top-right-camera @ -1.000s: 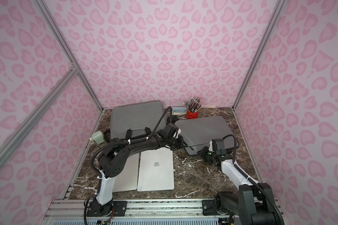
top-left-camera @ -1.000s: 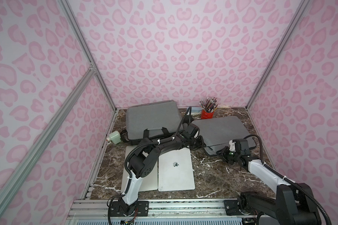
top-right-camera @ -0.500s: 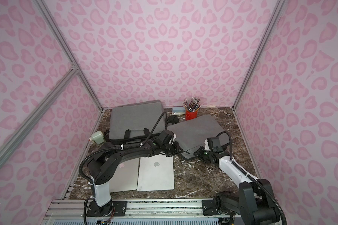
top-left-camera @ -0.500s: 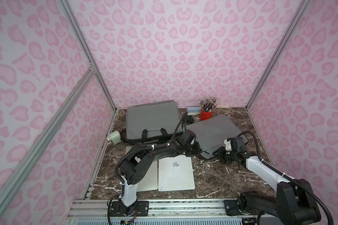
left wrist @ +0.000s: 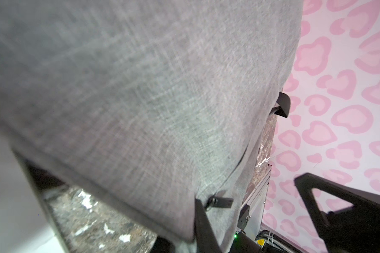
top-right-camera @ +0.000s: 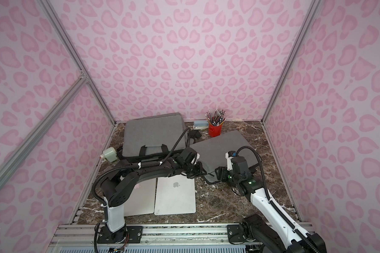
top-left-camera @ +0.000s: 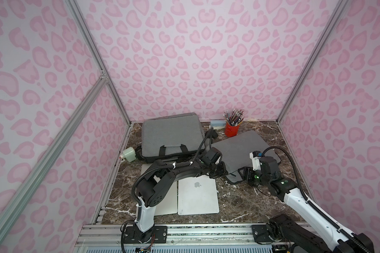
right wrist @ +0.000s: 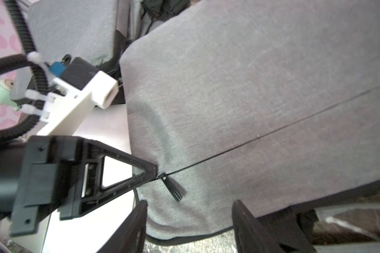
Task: Open the zippered laptop bag and take out the laptop
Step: Unzip the zipper on the zippered laptop bag.
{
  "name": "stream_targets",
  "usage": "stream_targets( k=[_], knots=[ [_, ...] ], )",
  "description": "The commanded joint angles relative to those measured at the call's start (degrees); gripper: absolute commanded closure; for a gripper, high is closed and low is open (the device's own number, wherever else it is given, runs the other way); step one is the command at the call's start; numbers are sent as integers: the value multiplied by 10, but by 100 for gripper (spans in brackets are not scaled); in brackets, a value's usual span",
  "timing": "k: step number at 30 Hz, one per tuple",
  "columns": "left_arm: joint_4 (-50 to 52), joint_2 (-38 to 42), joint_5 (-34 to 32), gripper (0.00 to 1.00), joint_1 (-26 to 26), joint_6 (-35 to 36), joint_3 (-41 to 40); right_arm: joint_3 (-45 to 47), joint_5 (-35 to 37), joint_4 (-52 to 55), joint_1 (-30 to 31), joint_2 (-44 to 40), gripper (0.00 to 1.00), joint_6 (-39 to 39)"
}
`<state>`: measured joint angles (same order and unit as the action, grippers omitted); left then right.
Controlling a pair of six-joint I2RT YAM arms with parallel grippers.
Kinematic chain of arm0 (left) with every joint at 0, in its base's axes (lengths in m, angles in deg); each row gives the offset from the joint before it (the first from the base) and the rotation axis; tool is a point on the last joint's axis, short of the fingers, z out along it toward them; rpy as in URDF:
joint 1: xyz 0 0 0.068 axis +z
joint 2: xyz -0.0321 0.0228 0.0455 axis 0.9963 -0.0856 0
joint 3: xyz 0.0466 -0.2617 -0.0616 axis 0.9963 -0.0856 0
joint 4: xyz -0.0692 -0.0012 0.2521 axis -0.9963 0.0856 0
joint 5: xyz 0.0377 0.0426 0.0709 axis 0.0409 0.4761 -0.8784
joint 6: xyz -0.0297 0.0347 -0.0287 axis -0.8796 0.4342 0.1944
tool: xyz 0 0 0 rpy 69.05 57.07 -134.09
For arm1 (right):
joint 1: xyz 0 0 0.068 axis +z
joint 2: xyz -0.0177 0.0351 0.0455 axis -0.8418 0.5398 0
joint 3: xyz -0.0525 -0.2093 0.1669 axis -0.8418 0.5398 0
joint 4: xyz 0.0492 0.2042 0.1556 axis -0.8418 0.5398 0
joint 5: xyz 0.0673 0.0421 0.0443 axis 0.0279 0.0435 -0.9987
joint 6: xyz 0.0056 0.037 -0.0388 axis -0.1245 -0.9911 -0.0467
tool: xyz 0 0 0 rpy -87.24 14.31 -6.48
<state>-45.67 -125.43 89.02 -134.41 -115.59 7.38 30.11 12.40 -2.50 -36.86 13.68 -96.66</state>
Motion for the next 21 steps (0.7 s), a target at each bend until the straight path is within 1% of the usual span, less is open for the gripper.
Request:
stream_targets(
  k=[1,2,4,5,6,8,11,12,13,15,19,21],
  knots=[
    [-2,-3,33,84,3,26,15,-16,79,-5,43,2,31,70],
    [-1,-3,34,84,4,28,16,-24,103,-3,63,9,30,80],
    [0,-5,40,83,7,29,18,-32,110,-11,84,20,28,103],
    [-1,-6,45,83,9,30,20,-36,131,-16,103,24,28,112],
    [-1,-8,49,83,13,32,20,-41,137,-20,116,26,28,135],
    [3,-10,61,83,19,40,24,-58,164,-20,147,32,29,192],
    [7,-13,71,83,26,49,30,-66,174,0,176,39,29,311],
    [8,-13,74,83,27,51,31,-64,171,16,179,41,30,349],
    [9,-16,79,83,29,53,34,-60,166,22,176,41,30,365],
    [9,-21,88,83,33,54,40,-50,123,22,168,33,32,407],
    [9,-27,101,83,41,58,48,-27,158,49,198,30,32,505],
    [9,-32,109,83,45,61,54,-5,177,37,208,19,31,532]
  ],
)
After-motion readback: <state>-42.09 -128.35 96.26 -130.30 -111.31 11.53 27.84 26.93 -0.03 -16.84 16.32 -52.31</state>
